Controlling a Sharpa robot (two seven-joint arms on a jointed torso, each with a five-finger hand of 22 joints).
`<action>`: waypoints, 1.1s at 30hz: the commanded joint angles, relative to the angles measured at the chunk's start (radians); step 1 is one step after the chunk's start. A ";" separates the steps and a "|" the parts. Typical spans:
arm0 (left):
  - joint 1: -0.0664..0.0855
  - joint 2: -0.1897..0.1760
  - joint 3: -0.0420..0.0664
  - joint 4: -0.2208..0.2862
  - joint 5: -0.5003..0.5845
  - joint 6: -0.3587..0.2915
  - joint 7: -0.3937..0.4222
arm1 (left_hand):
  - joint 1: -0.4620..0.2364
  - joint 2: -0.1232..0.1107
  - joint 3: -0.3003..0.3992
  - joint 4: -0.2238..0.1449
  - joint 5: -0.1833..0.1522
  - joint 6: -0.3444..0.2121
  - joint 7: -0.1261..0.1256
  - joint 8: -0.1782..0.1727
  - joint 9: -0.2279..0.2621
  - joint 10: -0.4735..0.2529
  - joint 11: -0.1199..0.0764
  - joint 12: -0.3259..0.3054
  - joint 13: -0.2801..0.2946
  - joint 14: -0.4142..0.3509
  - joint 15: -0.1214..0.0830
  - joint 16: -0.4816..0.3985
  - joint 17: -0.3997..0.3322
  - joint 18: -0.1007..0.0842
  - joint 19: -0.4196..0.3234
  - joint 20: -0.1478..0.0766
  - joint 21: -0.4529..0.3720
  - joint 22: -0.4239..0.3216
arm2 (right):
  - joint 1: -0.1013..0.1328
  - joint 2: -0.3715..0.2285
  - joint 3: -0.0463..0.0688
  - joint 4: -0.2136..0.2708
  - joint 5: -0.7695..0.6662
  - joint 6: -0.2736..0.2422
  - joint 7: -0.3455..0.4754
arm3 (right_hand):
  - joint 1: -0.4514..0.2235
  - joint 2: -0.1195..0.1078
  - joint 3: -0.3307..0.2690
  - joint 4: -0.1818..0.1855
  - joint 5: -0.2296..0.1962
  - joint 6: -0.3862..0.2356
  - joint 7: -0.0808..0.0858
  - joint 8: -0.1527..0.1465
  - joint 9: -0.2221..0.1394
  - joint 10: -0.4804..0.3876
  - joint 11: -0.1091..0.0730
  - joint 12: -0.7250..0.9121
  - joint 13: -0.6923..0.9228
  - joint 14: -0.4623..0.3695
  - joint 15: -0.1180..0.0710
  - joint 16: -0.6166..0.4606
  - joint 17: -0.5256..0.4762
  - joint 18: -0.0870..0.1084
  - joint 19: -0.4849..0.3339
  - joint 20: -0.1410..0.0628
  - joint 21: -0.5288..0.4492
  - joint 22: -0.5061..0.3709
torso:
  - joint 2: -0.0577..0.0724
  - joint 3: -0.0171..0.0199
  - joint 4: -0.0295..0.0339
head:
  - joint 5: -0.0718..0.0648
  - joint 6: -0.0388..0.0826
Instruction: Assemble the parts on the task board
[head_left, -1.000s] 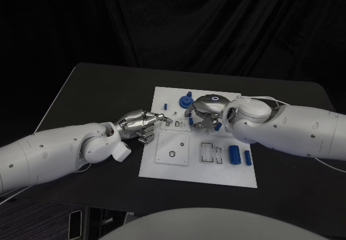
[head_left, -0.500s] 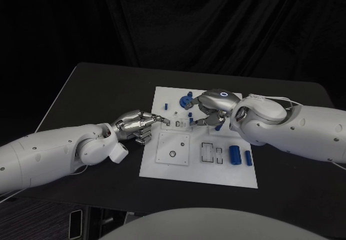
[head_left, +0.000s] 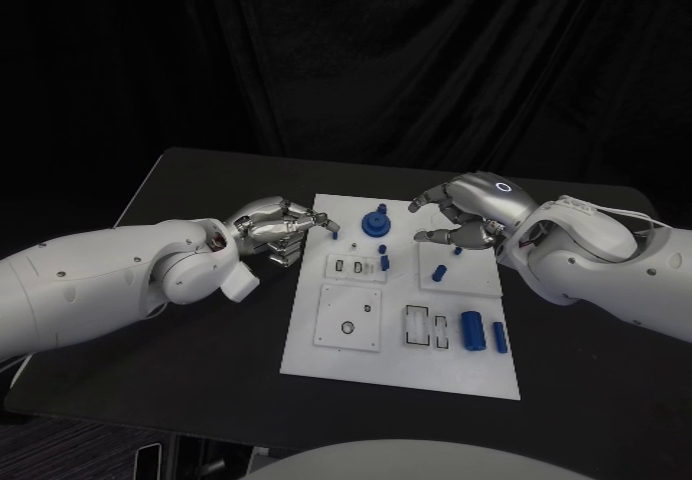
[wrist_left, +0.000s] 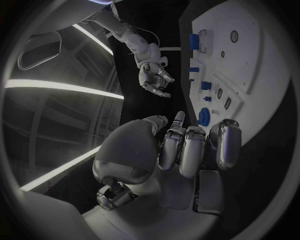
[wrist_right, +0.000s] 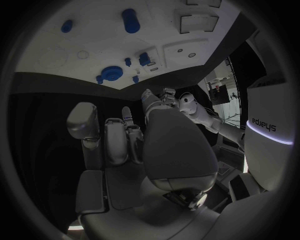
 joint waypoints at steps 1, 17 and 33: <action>0.030 0.022 0.001 -0.023 -0.127 -0.037 -0.125 | -0.008 -0.002 -0.010 0.020 -0.011 0.021 -0.003 0.016 0.006 0.104 -0.005 0.004 0.263 0.104 -0.008 0.003 0.263 0.009 0.012 0.000 -0.002 0.083 | 0.003 -0.024 0.000 -0.004 0.041 -0.074 0.039 | 0.007 0.010 0.001 0.004 0.000 0.019 0.003 0.010 -0.002 -0.006 0.001 -0.007 0.082 0.000 -0.001 -0.001 0.054 0.007 0.009 0.001 0.004 0.129 | -0.012 0.0047 -0.0040 | 0.007 0.012; 0.089 0.179 0.001 -0.059 -0.660 -0.098 -0.456 | 0.042 -0.048 -0.131 0.016 -0.194 0.084 -0.088 0.302 0.273 0.104 -0.085 0.004 0.263 0.104 -0.091 0.003 0.263 -0.007 0.125 -0.080 0.002 0.135 | -0.002 -0.111 -0.001 -0.042 0.061 -0.165 0.047 | -0.009 0.039 0.001 0.011 0.061 0.113 -0.004 0.045 -0.013 0.002 0.005 -0.006 0.082 0.009 0.000 0.006 0.058 0.001 0.026 0.001 0.034 0.137 | -0.068 0.0387 -0.0225 | -0.014 -0.011; 0.092 0.307 0.001 -0.071 -0.800 -0.074 -0.700 | -0.086 -0.048 -0.230 0.079 -0.240 0.085 -0.133 0.471 0.607 0.104 -0.130 0.004 0.263 0.104 -0.134 0.003 0.263 -0.016 0.181 -0.125 0.006 0.169 | -0.037 -0.107 -0.001 -0.080 0.070 -0.181 0.027 | -0.016 0.038 -0.001 0.012 0.069 0.121 -0.003 0.045 -0.016 -0.002 0.008 -0.009 0.075 0.008 0.002 0.002 0.055 0.001 0.027 0.002 0.033 0.137 | -0.107 0.0676 -0.0603 | -0.001 -0.057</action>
